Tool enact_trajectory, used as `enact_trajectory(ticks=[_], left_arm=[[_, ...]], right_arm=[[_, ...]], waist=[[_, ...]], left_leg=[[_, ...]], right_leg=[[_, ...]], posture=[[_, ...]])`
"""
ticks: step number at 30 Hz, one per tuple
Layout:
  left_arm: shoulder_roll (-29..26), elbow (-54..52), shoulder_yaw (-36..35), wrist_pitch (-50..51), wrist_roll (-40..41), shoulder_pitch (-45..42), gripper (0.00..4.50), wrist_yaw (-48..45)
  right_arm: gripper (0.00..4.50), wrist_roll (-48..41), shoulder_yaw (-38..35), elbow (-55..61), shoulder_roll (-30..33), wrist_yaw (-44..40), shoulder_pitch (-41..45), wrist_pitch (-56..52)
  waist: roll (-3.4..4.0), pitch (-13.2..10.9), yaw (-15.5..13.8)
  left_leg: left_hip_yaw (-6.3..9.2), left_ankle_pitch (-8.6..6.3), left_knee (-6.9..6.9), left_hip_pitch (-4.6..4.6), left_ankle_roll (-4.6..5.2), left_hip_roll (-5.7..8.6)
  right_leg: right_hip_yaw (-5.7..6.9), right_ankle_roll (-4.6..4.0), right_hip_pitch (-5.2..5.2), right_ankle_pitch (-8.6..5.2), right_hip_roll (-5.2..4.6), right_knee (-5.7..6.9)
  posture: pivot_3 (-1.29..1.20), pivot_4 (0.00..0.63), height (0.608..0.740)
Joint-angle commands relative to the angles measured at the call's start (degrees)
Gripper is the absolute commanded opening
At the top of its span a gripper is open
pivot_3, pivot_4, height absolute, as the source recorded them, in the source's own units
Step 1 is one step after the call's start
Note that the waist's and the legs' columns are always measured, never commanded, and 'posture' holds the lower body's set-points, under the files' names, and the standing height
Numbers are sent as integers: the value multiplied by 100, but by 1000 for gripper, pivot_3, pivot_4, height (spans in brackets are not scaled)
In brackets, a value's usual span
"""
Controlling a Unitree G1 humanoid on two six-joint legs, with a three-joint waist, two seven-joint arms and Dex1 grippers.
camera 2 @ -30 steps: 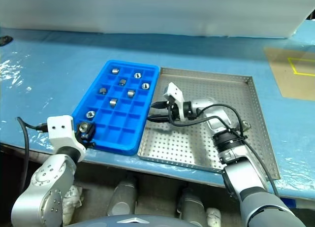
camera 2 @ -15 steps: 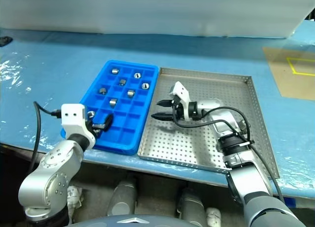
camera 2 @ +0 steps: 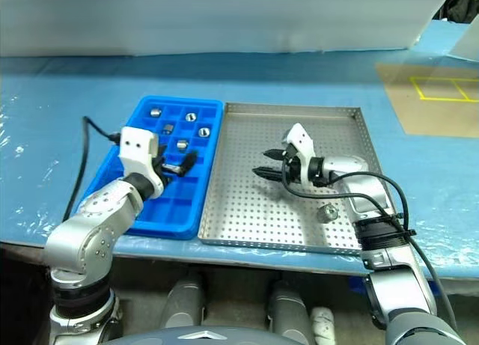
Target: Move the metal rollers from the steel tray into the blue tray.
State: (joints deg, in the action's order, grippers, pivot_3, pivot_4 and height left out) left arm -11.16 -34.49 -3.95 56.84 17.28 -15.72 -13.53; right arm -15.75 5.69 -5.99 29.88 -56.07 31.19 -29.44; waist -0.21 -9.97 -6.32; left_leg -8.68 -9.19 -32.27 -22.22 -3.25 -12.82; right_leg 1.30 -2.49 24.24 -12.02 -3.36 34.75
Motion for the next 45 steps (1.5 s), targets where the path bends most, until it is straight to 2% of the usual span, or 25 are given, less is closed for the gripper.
enact_trajectory(ticks=[1,4,7,13,21,24,27,36,45], left_arm=[[-226,216,270,-600,151,-251,4287,-540],[-451,503,478,-946,191,-439,4287,-957],[-641,668,558,-1103,344,-555,4287,-1341],[-1390,829,1005,-1429,420,-586,4287,-2347],[-1638,857,1067,-1548,595,-544,4287,-2819],[-1730,817,1044,-1533,605,-474,4331,-2866],[-1785,781,997,-1528,649,-417,4331,-2875],[-1592,113,522,-1477,755,378,4331,-2148],[-1504,-693,118,-1353,714,1283,4331,-1346]], right_arm=[[3237,95,-181,206,48,360,-63,57],[3237,362,-202,-5,9,862,-40,172],[3237,447,-177,-53,34,1038,-29,71],[3237,669,-70,-340,5,1287,26,17],[3237,783,137,-662,-178,1328,142,-243],[2571,816,182,-718,-184,1327,154,-273],[1622,865,209,-743,-182,1335,159,-196],[1618,322,-5,-302,-853,1130,571,297],[1618,402,366,-839,-1755,1054,1433,543]], waist=[[0,0,37],[0,0,88],[2,1,106],[4,2,126],[6,3,165],[7,3,181],[7,4,203],[9,4,248],[9,4,105]], left_leg=[[0,0,0,0,0,0],[-3,0,-2,2,0,3],[-5,2,-2,6,-4,2],[-9,3,4,11,-6,2],[-10,5,2,15,-9,2],[-10,5,2,16,-9,2],[-10,5,3,17,-9,1],[-10,5,5,19,-10,-2],[-7,4,5,16,-9,-2]], right_leg=[[0,0,0,0,0,0],[-3,0,-1,0,-2,1],[-5,0,-1,1,-1,6],[-7,-1,-1,0,-1,5],[-8,-2,-3,1,-1,12],[-9,-3,-4,1,-1,12],[-9,-3,-4,1,0,12],[-9,-4,-3,1,1,14],[-3,-4,-4,0,-1,13]], posture=[[-5,150,740],[-21,150,740],[-30,150,740],[-27,150,740],[-18,150,740],[-12,150,740],[-4,150,740],[53,150,740],[205,150,740]])
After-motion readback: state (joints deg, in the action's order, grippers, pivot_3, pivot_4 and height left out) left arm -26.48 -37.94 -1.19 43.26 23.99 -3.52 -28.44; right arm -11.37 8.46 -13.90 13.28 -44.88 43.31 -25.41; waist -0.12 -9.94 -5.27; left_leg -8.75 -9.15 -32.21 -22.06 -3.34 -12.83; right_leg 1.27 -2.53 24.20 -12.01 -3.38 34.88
